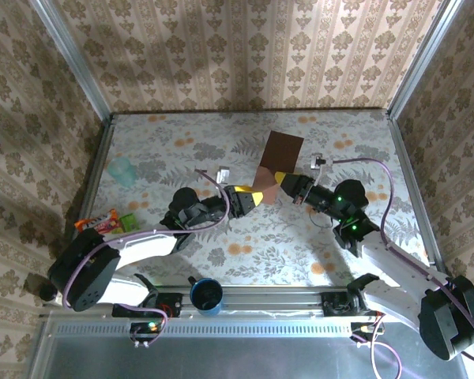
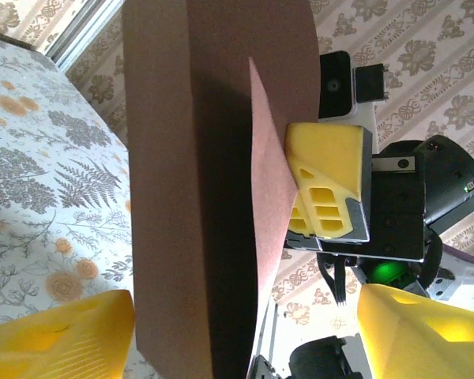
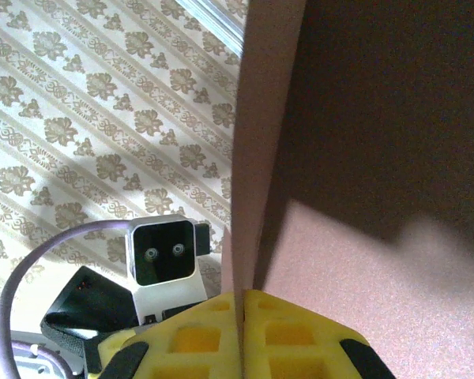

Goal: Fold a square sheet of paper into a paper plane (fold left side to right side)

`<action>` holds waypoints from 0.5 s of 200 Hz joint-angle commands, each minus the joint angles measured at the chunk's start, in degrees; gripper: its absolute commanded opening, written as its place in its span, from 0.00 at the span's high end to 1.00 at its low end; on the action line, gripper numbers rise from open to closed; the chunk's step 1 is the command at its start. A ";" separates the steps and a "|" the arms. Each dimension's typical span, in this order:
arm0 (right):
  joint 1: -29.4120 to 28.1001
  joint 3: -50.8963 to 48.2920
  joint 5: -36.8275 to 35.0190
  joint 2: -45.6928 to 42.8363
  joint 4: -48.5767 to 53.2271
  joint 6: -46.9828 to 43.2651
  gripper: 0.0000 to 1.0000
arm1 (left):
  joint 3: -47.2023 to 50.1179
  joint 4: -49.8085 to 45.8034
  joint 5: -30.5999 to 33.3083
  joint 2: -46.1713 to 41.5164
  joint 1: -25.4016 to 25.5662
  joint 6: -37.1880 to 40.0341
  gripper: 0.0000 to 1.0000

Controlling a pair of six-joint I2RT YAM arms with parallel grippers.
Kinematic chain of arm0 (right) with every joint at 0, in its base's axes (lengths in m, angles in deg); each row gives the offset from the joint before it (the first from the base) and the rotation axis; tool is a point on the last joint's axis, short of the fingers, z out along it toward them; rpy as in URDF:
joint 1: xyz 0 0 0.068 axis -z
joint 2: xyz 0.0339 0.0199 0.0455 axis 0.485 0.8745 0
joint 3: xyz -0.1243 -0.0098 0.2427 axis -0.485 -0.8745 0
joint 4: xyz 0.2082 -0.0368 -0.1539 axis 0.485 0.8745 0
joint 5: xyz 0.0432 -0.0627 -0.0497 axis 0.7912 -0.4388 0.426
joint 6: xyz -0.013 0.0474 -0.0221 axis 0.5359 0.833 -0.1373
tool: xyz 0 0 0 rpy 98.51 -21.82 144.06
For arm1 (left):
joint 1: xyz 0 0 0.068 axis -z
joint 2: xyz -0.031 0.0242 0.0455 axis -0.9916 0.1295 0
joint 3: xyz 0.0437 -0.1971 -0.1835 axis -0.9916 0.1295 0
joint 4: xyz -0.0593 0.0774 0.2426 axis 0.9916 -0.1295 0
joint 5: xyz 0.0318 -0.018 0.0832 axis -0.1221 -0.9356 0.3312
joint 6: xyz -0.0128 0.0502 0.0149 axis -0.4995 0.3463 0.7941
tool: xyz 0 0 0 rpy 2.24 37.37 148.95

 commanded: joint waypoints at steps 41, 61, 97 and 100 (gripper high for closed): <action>-1.96 -1.11 -2.41 -1.05 -1.54 -0.26 1.00 | -2.56 6.18 0.49 2.48 0.47 -3.54 0.49; -2.18 -1.11 -2.48 -0.96 -1.45 -0.43 1.00 | -2.64 6.05 0.59 3.00 0.35 -4.01 0.60; -2.31 -0.92 -2.57 -0.87 -0.46 -1.13 1.00 | -2.25 6.39 0.89 3.64 -0.15 -4.85 0.78; -2.31 -0.86 -2.50 -0.87 -0.38 -1.14 0.99 | -2.18 6.39 0.86 3.65 -0.21 -4.94 0.79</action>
